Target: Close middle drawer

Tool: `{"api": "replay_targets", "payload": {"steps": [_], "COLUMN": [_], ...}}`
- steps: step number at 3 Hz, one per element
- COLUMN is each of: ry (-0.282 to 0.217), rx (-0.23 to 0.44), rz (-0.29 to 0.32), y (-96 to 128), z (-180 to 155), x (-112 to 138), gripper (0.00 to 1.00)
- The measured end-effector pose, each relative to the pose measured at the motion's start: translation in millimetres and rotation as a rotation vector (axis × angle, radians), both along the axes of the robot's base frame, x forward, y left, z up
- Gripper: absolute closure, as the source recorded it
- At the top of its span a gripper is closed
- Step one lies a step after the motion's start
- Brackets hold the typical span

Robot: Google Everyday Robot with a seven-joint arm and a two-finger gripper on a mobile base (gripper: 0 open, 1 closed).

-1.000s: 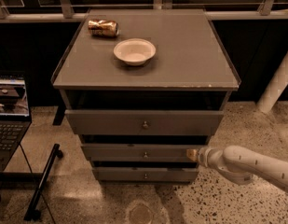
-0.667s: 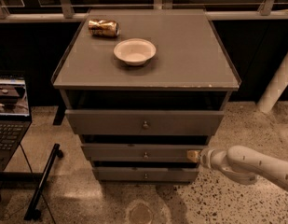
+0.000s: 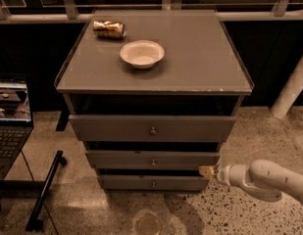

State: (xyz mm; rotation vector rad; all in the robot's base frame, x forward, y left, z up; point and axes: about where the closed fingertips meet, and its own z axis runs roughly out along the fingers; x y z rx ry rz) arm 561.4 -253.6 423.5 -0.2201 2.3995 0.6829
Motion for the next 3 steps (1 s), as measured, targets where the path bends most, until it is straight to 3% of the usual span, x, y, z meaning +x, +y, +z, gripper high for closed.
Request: {"api": "replay_targets", "payload": {"steps": [3], "ry": [-0.001], "rx": [-0.002], "rz": [-0.002], "y": [-0.3], "z": [-0.3], "x": [0.4], "gripper": [0.13]}}
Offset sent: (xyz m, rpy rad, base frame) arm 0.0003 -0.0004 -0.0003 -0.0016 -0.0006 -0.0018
